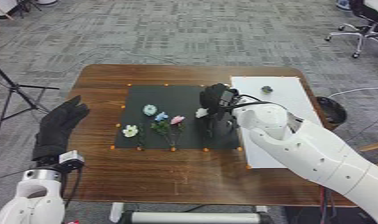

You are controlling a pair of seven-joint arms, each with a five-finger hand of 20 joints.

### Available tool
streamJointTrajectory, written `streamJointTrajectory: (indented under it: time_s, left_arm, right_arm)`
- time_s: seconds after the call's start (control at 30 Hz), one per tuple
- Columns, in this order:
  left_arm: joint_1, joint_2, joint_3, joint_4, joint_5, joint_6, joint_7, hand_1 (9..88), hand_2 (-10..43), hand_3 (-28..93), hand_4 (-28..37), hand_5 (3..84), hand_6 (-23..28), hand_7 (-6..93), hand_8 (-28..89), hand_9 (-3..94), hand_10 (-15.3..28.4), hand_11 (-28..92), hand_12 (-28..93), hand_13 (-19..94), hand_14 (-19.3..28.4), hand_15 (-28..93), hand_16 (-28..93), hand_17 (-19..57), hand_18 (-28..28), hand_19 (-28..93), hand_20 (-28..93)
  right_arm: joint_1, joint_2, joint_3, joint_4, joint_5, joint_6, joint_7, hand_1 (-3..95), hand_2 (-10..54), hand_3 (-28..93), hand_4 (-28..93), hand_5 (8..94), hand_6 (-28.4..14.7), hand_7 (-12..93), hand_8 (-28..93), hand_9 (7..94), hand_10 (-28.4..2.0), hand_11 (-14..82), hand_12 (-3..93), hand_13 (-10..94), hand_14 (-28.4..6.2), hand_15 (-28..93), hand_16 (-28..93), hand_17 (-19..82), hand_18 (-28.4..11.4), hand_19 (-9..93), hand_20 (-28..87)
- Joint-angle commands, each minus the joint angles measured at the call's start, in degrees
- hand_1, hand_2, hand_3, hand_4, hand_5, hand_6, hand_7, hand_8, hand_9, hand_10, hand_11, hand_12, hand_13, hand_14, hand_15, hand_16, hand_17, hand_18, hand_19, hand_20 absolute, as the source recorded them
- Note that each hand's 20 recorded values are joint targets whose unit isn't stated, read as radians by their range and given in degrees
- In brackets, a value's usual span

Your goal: Arrange flowers

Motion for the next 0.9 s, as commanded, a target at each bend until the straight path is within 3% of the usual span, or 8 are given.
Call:
streamJointTrajectory:
  time_s: [0.03, 0.47, 0.6, 0.77, 0.9]
  left_arm:
    - [0.11, -0.35, -0.2, -0.02, 0.0, -0.83, -0.43, 21.4, -4.3, 73, -28.3, 44.2, 0.8, 11.6, -7, 44.6, 12.9, 17, 13, 35, 17.4, 19, 3, 1.9, 13.8, 9, 17]
    - [-0.05, -0.02, 0.02, -0.01, -0.01, -0.91, -0.79, 21.7, -4.4, 73, -28.3, 44.2, 0.9, 11.6, -7, 44.6, 12.9, 17, 13, 35, 17.2, 18, 3, 1.8, 13.8, 9, 17]
    - [0.09, 0.16, -0.08, -0.04, -0.01, -0.99, -0.87, 21.6, -4.5, 73, -28.2, 44.1, 0.9, 11.6, -7, 44.7, 13.0, 17, 13, 35, 17.3, 19, 3, 1.8, 13.8, 9, 17]
    - [0.3, 0.12, -0.23, -0.21, 0.05, -1.11, -0.89, 21.7, -4.5, 73, -28.2, 44.2, 0.8, 11.6, -7, 44.6, 13.0, 17, 13, 35, 17.3, 19, 3, 1.8, 13.8, 9, 17]
    - [0.13, 0.23, -0.07, -0.13, 0.12, -1.28, -0.89, 21.8, -4.7, 73, -28.2, 44.2, 0.8, 11.7, -7, 44.6, 12.9, 17, 13, 35, 17.5, 18, 3, 1.8, 13.8, 9, 17]
  right_arm:
    - [0.31, 0.45, 0.63, -1.34, 0.85, -1.5, 1.04, 55.1, -9.5, 58, -18, 69.4, 1.8, 21, 4, 73.6, -10.6, 13.1, 21.6, 68, -9.8, 58, 35, 33, -20.9, 73, 61]
    - [1.34, 1.46, 2.75, -3.41, 3.79, -4.39, 2.46, 49.6, -9.5, 63, -18, 65.4, 1.3, 20, 2, 69.0, -11.6, 14.9, 17.4, 67, -10.0, 58, 35, 32, -21.2, 73, 61]
    - [1.56, 2.62, 4.25, -5.6, 6.36, -7.58, 3.23, 45.7, -9.5, 68, -19, 63.4, 1.5, 19, -8, 66.7, -12.4, 13.9, 17.1, 67, -10.4, 58, 34, 31, -21.3, 73, 61]
    - [1.26, 2.97, 8.6, -8.1, 8.89, -14.57, 2.93, 43.2, -9.5, 69, -19, 59.9, 1.4, 18, -10, 63.1, -12.4, 11.8, 16.8, 65, -11.2, 58, 34, 30, -21.7, 73, 61]
    - [0.85, 3.92, 11.24, -8.07, 8.74, -10.3, 3.99, 42.4, -9.5, 69, -19, 57.8, 1.3, 17, -10, 61.4, -12.6, 10.8, 16.9, 64, -11.8, 57, 34, 30, -21.9, 72, 61]
